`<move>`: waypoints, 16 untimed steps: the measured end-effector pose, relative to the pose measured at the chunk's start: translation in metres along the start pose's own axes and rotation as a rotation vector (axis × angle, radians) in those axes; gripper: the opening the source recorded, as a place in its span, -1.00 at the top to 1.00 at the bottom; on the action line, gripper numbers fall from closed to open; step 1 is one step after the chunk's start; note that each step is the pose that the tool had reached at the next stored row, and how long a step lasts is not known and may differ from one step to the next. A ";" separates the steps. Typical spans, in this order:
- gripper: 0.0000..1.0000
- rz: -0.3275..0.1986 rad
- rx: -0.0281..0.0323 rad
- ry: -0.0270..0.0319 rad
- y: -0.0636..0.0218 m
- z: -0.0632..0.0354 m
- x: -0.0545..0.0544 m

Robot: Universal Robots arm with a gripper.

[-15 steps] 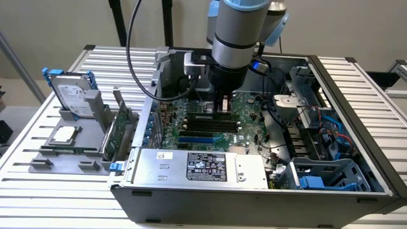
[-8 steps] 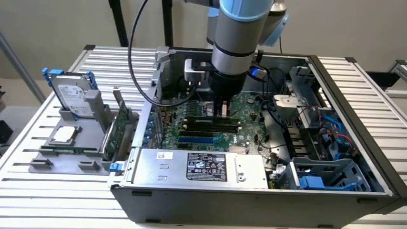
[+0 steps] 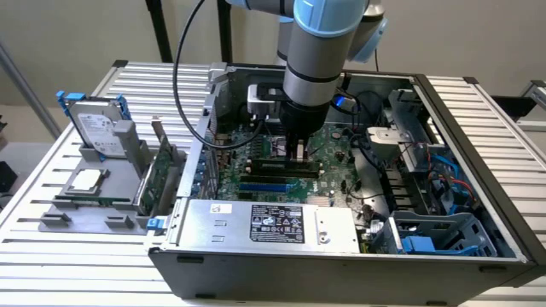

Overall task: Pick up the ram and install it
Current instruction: 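Insert the ram into the slot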

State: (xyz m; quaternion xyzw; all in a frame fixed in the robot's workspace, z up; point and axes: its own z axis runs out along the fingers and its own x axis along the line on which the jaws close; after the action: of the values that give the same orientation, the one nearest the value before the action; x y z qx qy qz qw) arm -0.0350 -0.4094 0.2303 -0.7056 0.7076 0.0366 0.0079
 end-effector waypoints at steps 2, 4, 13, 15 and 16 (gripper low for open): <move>1.00 0.000 0.0000 0.0013 0.0000 0.0004 0.000; 1.00 0.000 0.0001 0.0025 -0.0001 0.0008 0.000; 1.00 0.000 0.0001 0.0199 -0.0004 0.0018 -0.003; 1.00 0.000 0.0001 0.0243 -0.0004 0.0019 -0.004; 1.00 0.001 0.0001 0.0264 -0.0004 0.0019 -0.004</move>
State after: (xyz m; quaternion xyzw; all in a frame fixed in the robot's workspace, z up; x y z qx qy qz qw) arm -0.0347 -0.4055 0.2286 -0.7059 0.7078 0.0272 -0.0014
